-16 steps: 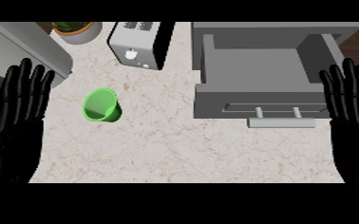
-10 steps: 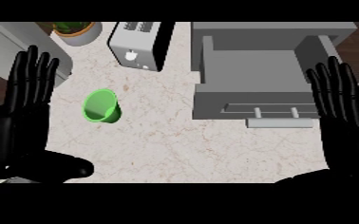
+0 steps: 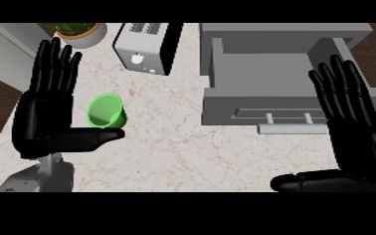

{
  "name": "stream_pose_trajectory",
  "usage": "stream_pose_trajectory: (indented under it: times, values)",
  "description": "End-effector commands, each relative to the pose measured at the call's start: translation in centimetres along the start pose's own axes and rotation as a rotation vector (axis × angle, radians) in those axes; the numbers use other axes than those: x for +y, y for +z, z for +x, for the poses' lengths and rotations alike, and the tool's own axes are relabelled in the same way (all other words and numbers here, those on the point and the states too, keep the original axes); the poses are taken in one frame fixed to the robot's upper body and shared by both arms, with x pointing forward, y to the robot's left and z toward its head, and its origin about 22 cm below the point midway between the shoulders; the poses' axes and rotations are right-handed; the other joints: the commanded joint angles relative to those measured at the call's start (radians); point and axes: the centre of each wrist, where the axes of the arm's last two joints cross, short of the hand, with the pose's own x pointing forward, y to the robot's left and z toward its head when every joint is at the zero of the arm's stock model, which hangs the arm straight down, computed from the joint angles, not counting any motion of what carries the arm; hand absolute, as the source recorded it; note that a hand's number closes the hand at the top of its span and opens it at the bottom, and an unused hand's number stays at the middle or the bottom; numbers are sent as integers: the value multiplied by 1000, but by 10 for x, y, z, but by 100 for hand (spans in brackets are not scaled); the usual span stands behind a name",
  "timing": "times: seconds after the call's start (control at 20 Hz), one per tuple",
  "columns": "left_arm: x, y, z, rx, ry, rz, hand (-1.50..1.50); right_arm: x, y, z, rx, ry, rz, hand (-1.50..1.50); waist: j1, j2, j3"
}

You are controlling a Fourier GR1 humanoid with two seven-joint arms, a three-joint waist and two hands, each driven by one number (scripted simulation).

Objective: Pick up the cup, place it into the drawer and close the drawer

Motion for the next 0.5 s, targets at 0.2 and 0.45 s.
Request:
stream_pose_trajectory:
  times: [0.2, 0.45]
  values:
    - [7, -18, -25, 15, 27, 8, -150, 7, -24, -1, 11, -14, 7, -150, 2, 0, 0]
    - [-5, -6, -11, 27, 24, 12, -150, -2, -6, -14, 0, -7, 0, -150, 2, -1, 0]
